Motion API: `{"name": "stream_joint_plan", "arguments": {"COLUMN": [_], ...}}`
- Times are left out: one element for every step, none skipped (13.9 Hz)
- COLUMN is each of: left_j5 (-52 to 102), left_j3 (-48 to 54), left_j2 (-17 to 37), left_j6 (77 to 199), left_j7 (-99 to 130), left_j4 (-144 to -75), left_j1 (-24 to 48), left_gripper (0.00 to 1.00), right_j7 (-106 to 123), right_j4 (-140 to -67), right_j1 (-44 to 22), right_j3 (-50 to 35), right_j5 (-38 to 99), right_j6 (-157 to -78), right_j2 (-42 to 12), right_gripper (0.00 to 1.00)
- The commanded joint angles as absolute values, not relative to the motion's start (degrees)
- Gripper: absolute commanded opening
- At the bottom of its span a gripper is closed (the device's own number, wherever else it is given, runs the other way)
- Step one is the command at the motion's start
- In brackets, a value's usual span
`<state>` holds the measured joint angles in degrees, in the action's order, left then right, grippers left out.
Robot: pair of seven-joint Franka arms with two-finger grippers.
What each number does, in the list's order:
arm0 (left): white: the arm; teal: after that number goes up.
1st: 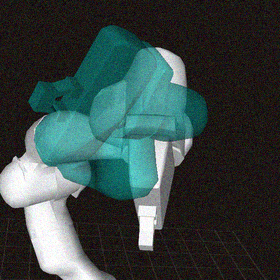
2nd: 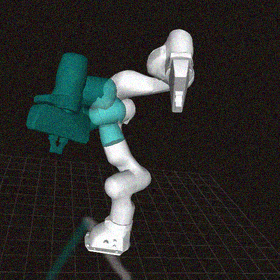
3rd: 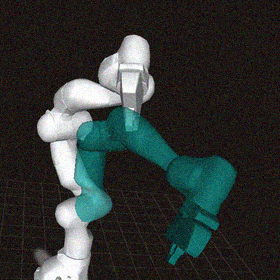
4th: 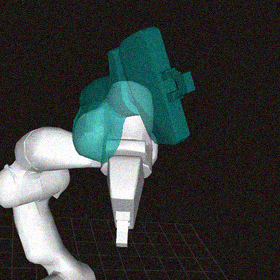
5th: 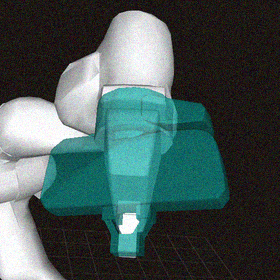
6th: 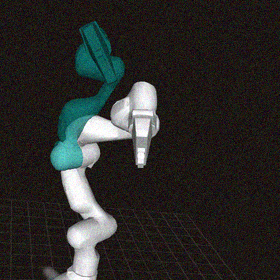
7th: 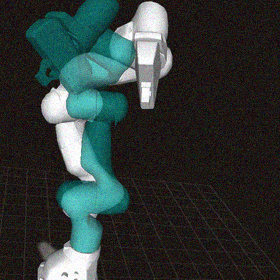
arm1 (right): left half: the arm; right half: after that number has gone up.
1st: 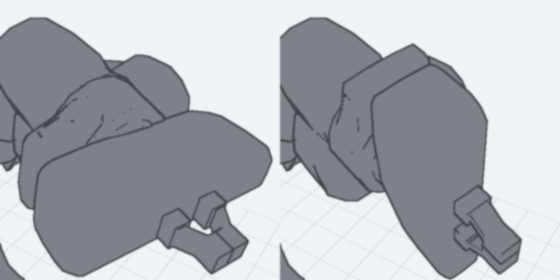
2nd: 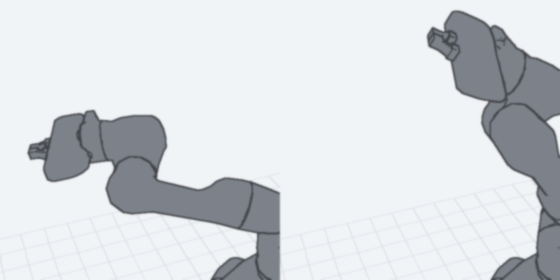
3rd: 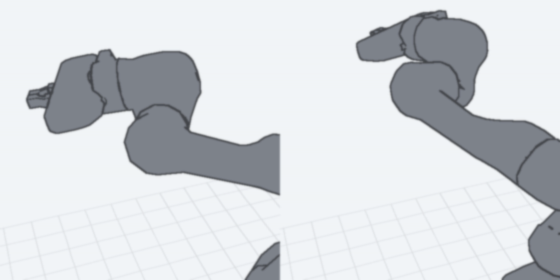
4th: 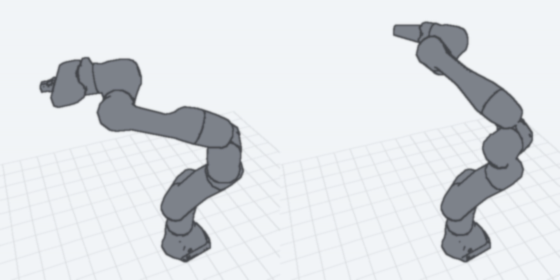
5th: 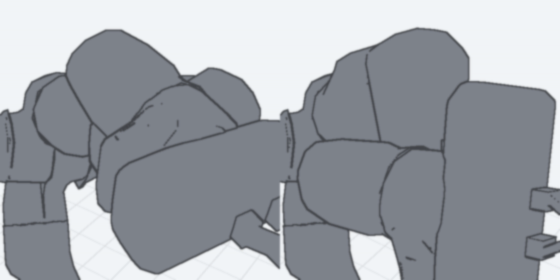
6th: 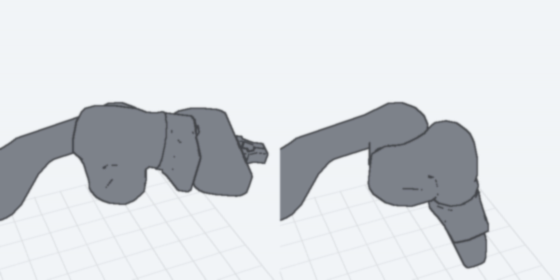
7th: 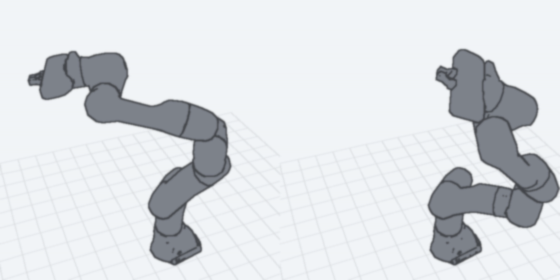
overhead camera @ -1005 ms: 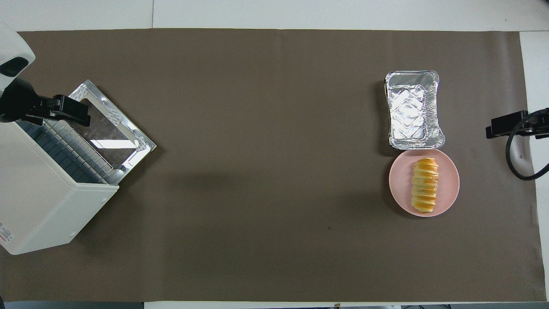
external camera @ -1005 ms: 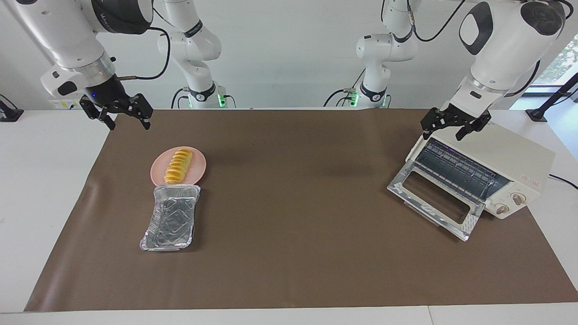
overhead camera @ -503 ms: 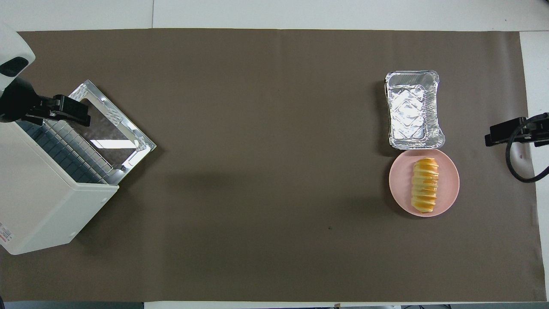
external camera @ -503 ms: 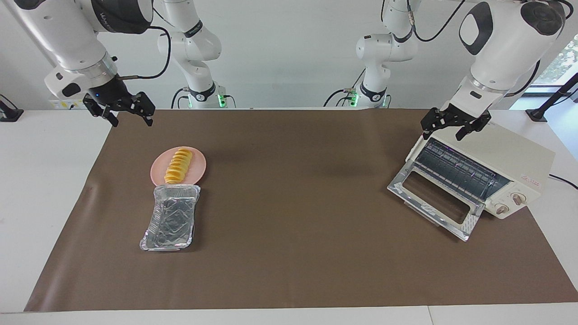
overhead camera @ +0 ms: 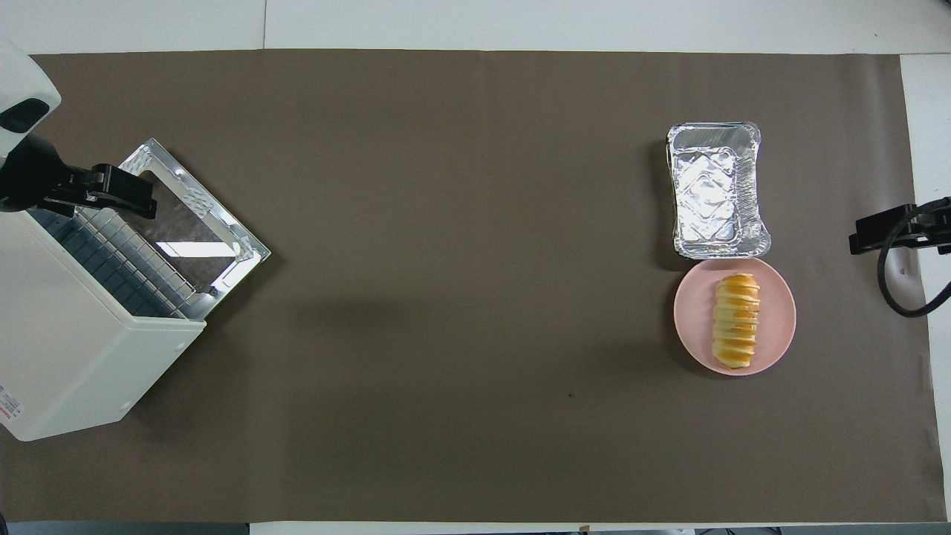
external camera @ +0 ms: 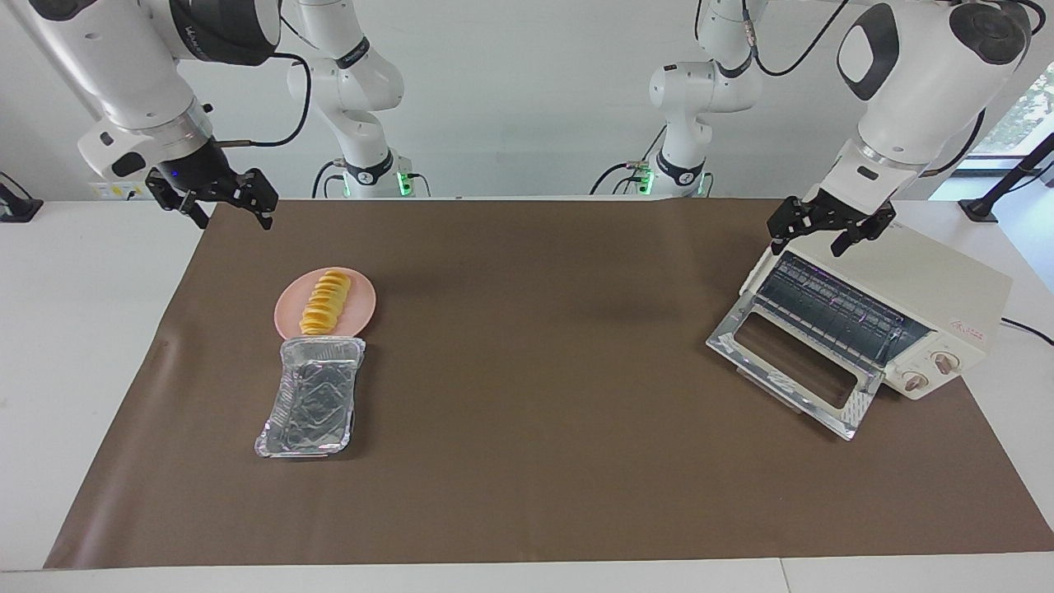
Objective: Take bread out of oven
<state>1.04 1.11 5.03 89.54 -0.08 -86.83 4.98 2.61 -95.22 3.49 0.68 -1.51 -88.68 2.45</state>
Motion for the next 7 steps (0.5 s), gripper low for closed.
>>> {"name": "stream_joint_plan", "arguments": {"left_j5": [2.02, 2.02, 2.02, 2.02, 2.02, 2.02, 2.02], "left_j3": [0.88, 0.88, 0.88, 0.88, 0.88, 0.88, 0.88], "left_j2": [4.04, 4.04, 4.04, 4.04, 4.04, 4.04, 4.04], "left_j6": [89.38, 89.38, 89.38, 89.38, 89.38, 89.38, 89.38], "left_j7": [-0.62, -0.62, -0.62, -0.62, -0.62, -0.62, -0.62], "left_j4": [-87.80, -87.80, -87.80, -87.80, -87.80, -87.80, -87.80], "left_j1": [4.83, 4.83, 4.83, 4.83, 4.83, 4.83, 4.83], "left_gripper": [1.00, 1.00, 1.00, 1.00, 1.00, 1.00, 1.00], "right_j7": [2.99, 2.99, 2.90, 2.81, 2.73, 2.72, 2.72], "right_j4": [-94.13, -94.22, -94.13, -94.13, -94.22, -94.13, -94.22], "right_j1": [3.78, 3.78, 3.69, 3.69, 3.69, 3.69, 3.69], "right_j3": [0.26, 0.26, 0.26, 0.26, 0.26, 0.26, 0.26], "right_j5": [-2.37, -2.37, -2.37, -2.37, -2.37, -2.37, -2.37], "right_j6": [-87.45, -87.45, -87.45, -87.54, -87.45, -87.45, -87.45], "right_j2": [1.85, 1.93, 1.93, 1.93, 1.93, 1.93, 1.93], "right_gripper": [1.00, 1.00, 1.00, 1.00, 1.00, 1.00, 1.00]}}
